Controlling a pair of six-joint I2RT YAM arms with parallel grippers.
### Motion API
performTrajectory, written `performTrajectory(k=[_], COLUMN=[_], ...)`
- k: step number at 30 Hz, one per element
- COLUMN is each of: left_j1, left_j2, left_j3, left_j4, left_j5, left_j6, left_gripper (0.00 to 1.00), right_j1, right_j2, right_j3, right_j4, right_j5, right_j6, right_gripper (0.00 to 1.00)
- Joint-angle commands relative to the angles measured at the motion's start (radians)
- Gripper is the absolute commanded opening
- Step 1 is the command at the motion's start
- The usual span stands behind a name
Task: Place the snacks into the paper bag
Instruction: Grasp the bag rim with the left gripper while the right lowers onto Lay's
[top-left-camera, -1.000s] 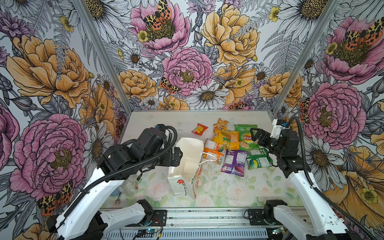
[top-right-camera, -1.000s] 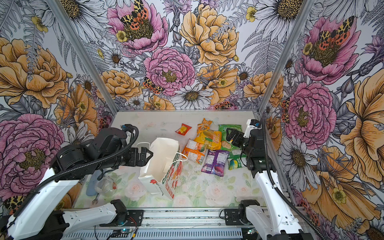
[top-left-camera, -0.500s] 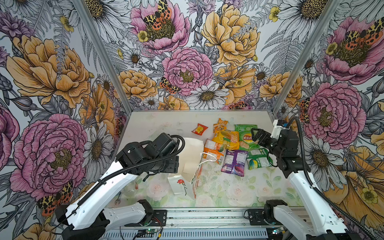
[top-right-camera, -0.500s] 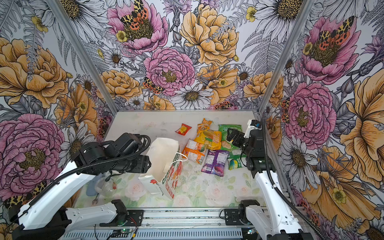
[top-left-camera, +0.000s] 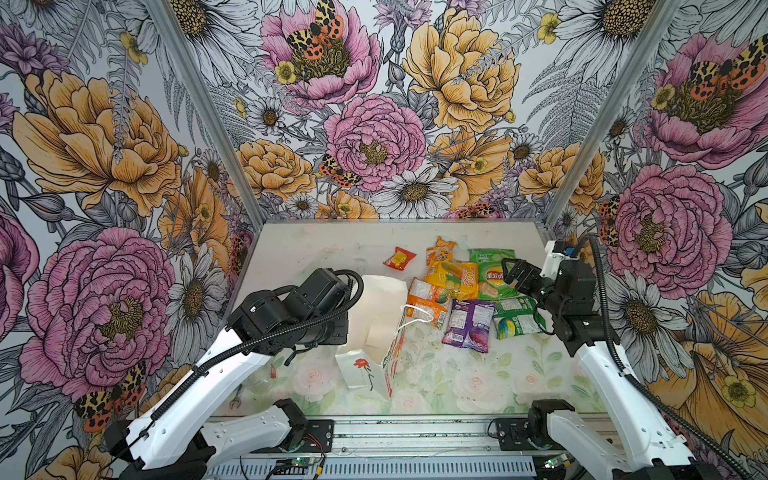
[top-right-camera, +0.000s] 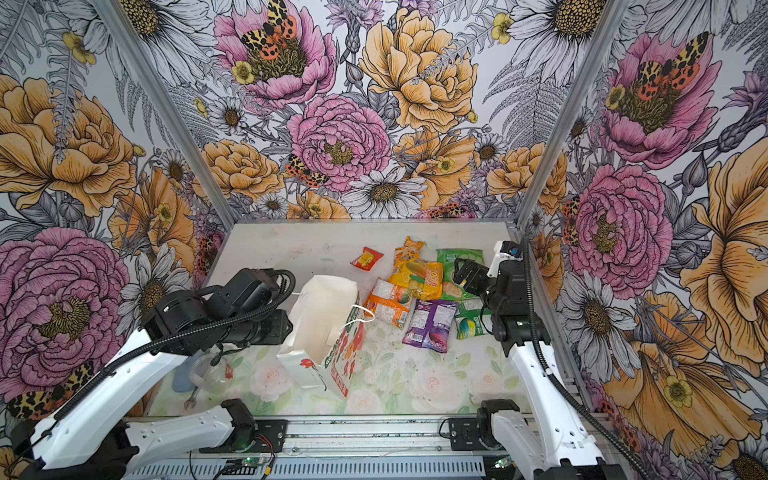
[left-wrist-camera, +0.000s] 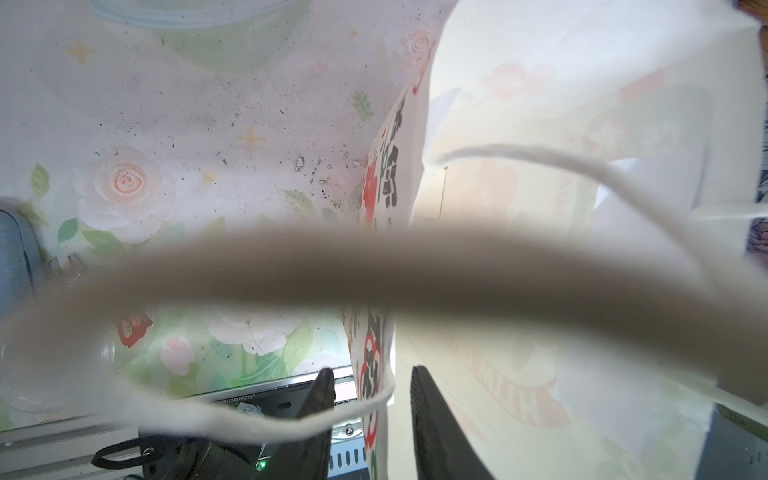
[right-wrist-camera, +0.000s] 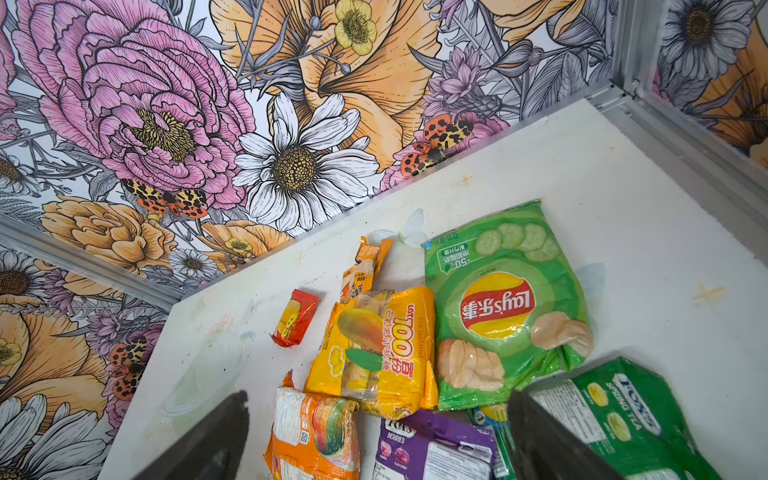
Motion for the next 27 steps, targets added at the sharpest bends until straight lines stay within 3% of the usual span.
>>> performTrajectory(k=[1,14,20,27], left_j1=[0.013,0.044,0.146,0.344], left_j2=[-0.023,-0.035,-0.062,-0.073], left_j3=[-0.013,-0.072,-0.105,-0.057], left_j4=[0.048,0.158,0.213,0.301], left_j5=[-0.017,0.029,0.036,-0.042], left_j6=[0.007,0.014,0.052,0.170], left_gripper=[0.32,0.11,0.00,0.00], right_j1=[0.005,0.005,0.006,0.006], right_j2=[0.000,0.002,0.000,0.022], right_j3=[-0.007,-0.016,-0.016,0.032], right_j4=[0.025,0.029,0.018,-0.031], right_j5=[0.008,0.007,0.029,0.013], right_j6=[0.007,0.004,0.010,0.002], right_gripper=[0.98,0.98,0.98,0.98])
